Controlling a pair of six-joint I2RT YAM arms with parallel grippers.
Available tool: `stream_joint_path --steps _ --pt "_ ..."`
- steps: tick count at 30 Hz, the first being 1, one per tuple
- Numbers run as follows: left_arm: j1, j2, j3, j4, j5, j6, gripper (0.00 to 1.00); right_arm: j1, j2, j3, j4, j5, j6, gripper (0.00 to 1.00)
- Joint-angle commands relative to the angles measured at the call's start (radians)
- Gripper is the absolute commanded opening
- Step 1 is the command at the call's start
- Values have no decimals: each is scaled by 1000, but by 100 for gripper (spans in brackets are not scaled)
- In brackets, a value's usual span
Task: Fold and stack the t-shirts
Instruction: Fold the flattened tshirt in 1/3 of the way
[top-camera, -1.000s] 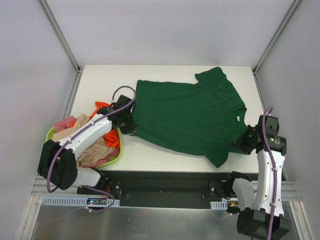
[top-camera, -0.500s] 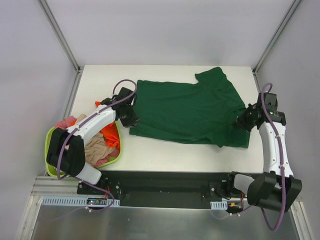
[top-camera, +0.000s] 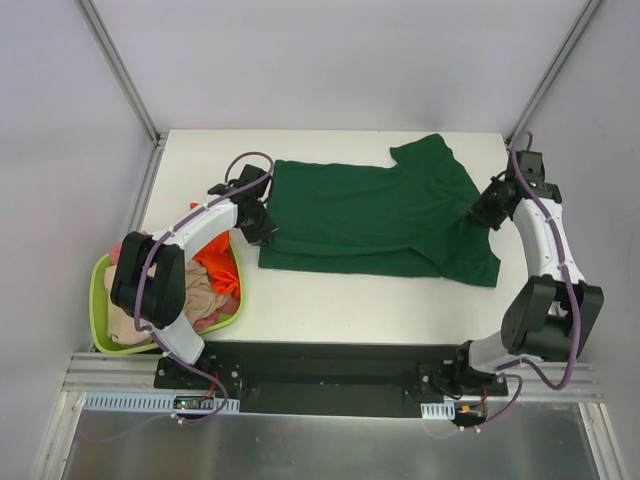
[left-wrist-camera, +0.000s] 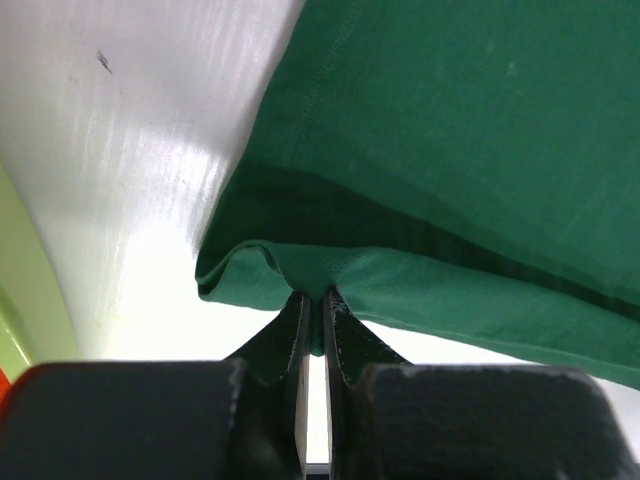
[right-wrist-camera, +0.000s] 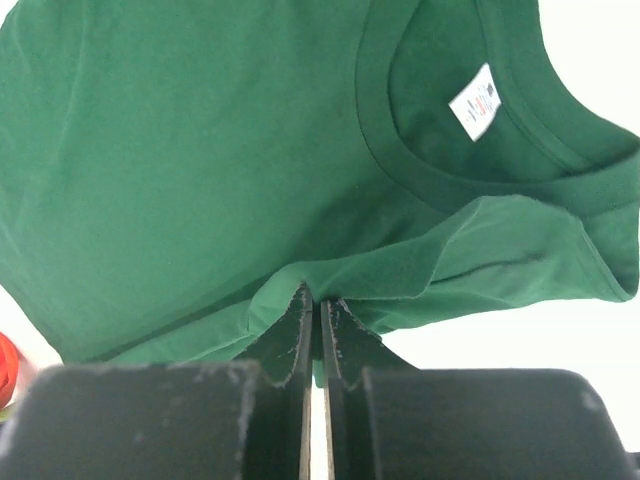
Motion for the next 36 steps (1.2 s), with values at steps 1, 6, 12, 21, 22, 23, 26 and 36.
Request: stream_joint_path --steps 1,6,12,21,22,23,26,36 --pt "26 17 34 -12 -34 -30 0 31 71 98 48 29 -51 1" --pt "37 58 80 -13 -34 11 0 58 162 162 56 73 -67 1" --pt "49 127 121 -13 -3 51 8 85 317 277 34 98 -68 4" --pt "83 129 178 -24 -51 67 76 127 622 594 -105 147 12 23" --pt "83 117 185 -26 -44 73 88 128 642 627 -110 136 9 30" --pt "83 105 195 -24 -38 74 93 130 651 650 -113 130 0 39" --pt "77 80 216 -22 2 96 99 134 627 664 -121 86 -55 83" --pt "-30 49 175 -19 104 133 99 137 279 144 42 -66 -136 96"
